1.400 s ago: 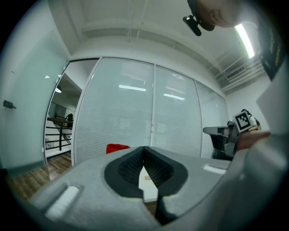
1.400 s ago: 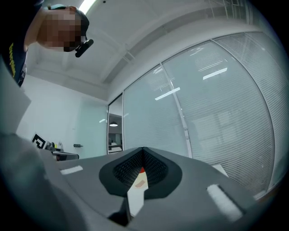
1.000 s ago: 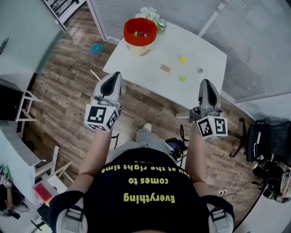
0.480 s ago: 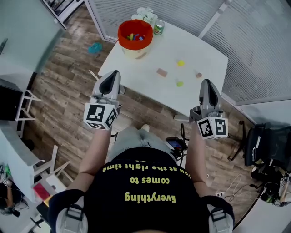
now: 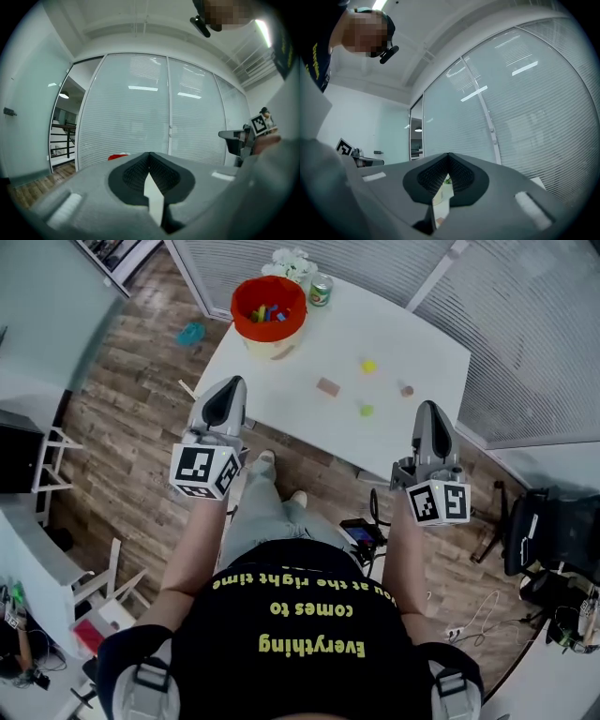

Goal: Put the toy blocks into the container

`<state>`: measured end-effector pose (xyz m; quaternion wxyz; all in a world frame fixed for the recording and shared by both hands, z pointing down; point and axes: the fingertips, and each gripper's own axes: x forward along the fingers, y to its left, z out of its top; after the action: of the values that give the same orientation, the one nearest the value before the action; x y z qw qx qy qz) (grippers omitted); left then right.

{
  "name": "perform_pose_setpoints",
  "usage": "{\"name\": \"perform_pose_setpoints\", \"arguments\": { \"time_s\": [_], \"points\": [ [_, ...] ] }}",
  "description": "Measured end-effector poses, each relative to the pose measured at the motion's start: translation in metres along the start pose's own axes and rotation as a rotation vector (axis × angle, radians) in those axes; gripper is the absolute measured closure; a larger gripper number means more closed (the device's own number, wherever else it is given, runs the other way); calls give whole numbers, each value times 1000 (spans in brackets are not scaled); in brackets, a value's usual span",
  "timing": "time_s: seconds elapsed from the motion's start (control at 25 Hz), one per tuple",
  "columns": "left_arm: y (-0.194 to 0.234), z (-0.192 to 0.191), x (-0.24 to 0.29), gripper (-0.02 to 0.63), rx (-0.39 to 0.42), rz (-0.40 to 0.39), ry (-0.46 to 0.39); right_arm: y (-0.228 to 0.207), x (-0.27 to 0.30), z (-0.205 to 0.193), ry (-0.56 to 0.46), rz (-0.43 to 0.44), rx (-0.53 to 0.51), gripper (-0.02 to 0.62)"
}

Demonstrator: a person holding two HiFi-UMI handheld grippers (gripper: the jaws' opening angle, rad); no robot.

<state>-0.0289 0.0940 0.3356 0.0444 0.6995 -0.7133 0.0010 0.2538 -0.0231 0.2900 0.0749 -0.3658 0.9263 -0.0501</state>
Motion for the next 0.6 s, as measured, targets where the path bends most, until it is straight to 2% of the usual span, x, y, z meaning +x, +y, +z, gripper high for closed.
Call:
{"name": "perform_pose_setpoints", "arguments": {
  "time_s": [0.28,0.6],
  "points": [
    [9,4,38,609,6,-56,-10,-10,23,-1,-5,-27,4,589],
    [43,34,87,609,15,-112,-37,-4,80,13,-54,-56,-1,589]
  ]
}}
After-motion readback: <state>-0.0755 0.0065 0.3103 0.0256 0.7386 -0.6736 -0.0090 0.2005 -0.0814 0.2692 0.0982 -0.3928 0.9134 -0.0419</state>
